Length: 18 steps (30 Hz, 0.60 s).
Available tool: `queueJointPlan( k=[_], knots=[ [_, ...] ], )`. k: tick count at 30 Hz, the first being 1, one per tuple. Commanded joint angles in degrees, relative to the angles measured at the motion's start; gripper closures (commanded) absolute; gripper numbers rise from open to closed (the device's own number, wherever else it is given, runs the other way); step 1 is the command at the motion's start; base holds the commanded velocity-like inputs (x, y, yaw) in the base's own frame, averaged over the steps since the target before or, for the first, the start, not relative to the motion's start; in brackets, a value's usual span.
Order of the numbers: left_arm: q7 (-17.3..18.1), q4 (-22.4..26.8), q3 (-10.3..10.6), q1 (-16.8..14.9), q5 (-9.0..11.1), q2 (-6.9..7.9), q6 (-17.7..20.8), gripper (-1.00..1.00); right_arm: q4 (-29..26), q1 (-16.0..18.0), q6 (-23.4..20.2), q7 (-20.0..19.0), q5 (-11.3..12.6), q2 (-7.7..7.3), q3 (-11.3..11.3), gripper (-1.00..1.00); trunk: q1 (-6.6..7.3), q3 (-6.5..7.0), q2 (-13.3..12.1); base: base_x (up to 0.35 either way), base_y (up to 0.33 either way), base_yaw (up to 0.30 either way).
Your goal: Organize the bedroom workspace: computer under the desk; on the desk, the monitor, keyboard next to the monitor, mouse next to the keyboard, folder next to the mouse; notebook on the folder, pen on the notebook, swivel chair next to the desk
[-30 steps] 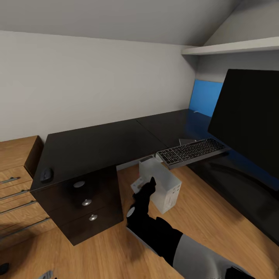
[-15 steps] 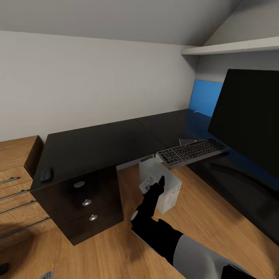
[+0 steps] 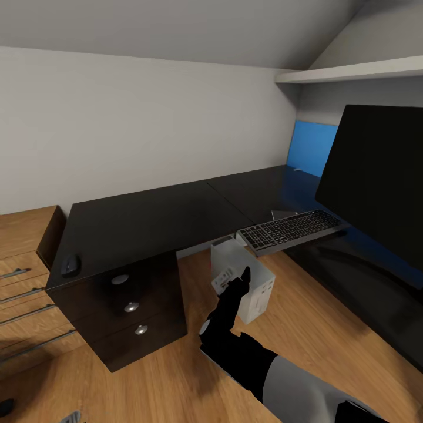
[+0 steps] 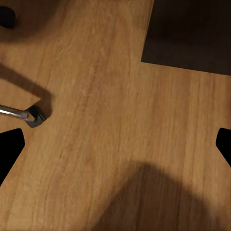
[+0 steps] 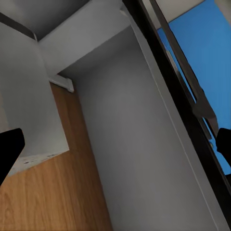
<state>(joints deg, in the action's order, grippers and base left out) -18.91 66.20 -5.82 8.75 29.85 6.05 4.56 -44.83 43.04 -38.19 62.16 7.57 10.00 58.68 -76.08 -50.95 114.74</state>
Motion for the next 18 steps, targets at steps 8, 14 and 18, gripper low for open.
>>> queueJointPlan(
  k=[8,14,18],
  knots=[
    [-0.25,0.11,0.18,0.03,0.33,-0.06,0.27,-1.00,0.02,0.11,-0.23,0.50,0.68,0.00,0.24,-1.00,0.00,-0.04,0.03,0.004,0.008,0.000],
    [-0.38,0.09,0.73,0.03,0.39,-0.05,0.31,-1.00,0.05,0.08,-0.28,0.43,0.71,0.00,0.22,-1.00,1.10,0.85,-1.98,0.001,0.002,0.000],
    [-0.38,0.08,0.80,0.03,0.39,-0.07,0.34,-1.00,0.02,0.04,-0.30,0.14,0.77,0.00,0.40,-1.00,1.98,1.57,-3.58,0.000,0.000,0.000]
  ],
)
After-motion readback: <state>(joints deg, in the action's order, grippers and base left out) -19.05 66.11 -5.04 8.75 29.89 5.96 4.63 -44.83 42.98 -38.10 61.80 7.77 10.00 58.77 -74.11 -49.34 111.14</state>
